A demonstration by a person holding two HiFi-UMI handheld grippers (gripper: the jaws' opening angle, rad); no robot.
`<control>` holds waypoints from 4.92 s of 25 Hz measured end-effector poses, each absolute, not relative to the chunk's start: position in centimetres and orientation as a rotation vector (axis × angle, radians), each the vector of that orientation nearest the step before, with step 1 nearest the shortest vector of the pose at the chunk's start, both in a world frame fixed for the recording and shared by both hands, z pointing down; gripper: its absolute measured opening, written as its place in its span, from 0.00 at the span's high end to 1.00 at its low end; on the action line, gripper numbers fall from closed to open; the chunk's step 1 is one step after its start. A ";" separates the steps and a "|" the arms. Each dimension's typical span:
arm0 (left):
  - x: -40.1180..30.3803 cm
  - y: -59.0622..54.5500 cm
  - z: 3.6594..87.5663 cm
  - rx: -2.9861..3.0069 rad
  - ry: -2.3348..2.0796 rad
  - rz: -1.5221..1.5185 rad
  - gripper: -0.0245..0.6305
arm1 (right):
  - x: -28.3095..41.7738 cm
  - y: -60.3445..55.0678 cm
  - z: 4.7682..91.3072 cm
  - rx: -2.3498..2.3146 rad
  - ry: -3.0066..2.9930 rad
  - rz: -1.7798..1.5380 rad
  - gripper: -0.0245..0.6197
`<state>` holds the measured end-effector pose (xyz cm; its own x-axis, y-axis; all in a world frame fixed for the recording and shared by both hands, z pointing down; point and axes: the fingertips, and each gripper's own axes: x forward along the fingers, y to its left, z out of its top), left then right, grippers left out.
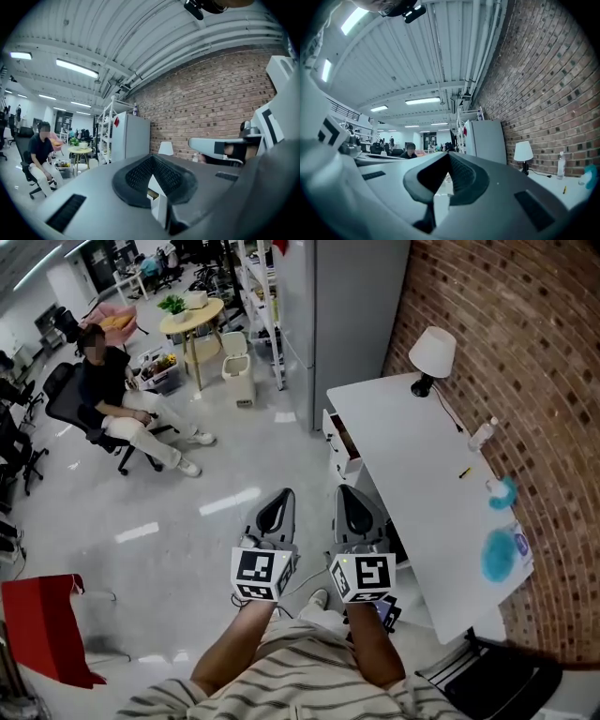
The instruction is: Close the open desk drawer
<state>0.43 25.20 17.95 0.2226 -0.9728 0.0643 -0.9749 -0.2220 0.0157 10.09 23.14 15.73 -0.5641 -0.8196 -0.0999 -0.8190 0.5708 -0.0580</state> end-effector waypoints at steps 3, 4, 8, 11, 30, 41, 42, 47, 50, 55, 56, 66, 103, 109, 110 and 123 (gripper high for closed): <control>0.4 22.9 18.9 2.401 -1.931 0.102 0.95 | 10.1 20.5 16.3 -1.397 2.678 -0.029 0.96; 0.3 22.5 19.4 2.386 -1.930 0.112 0.95 | 10.0 20.0 16.6 -1.392 2.684 -0.040 0.96; -0.2 20.5 20.2 2.366 -1.921 0.128 0.95 | 9.4 18.4 17.8 -1.390 2.700 -0.085 0.96; -0.5 18.6 20.1 2.372 -1.913 0.116 0.95 | 8.9 16.5 18.3 -1.394 2.709 -0.094 0.96; -6.8 -5.0 25.2 2.429 -1.639 0.128 0.95 | 2.1 -5.7 24.2 -1.662 2.666 -0.218 0.96; -8.7 -15.7 27.6 2.500 -1.427 0.159 0.95 | -0.3 -15.4 26.1 -1.866 2.544 -0.240 0.96; -8.6 -16.2 28.0 2.497 -1.412 0.156 0.95 | -0.5 -16.0 26.5 -1.867 2.542 -0.243 0.96; -7.9 -18.3 30.5 2.484 -1.358 0.136 0.95 | -0.9 -18.1 28.4 -1.858 2.531 -0.221 0.96; -7.5 -19.5 31.7 2.476 -1.347 0.119 0.95 | -0.7 -19.4 29.4 -1.840 2.525 -0.213 0.96; -6.4 -20.6 34.5 2.447 -1.308 0.105 0.95 | 0.6 -20.9 31.5 -1.848 2.519 -0.205 0.96; -6.0 -20.8 35.2 2.440 -1.294 0.105 0.95 | 0.9 -21.1 32.0 -1.853 2.516 -0.208 0.96; -4.6 -21.8 40.1 2.370 -1.247 0.077 0.95 | 3.1 -21.8 36.8 -1.870 2.515 -0.239 0.96; -0.1 -24.6 64.2 2.038 -0.900 0.009 0.95 | 5.9 -20.7 53.7 -1.949 2.549 -0.368 0.96; 0.5 -24.4 68.5 1.902 -0.821 -0.092 0.95 | 6.5 -20.0 56.0 -1.953 2.541 -0.413 0.96; 0.6 -24.3 69.2 1.880 -0.811 -0.109 0.95 | 6.5 -19.9 56.4 -1.949 2.538 -0.425 0.96; 1.9 -25.1 76.9 1.603 -0.700 -0.376 0.85 | 6.5 -18.6 59.7 -1.923 2.556 -0.472 0.96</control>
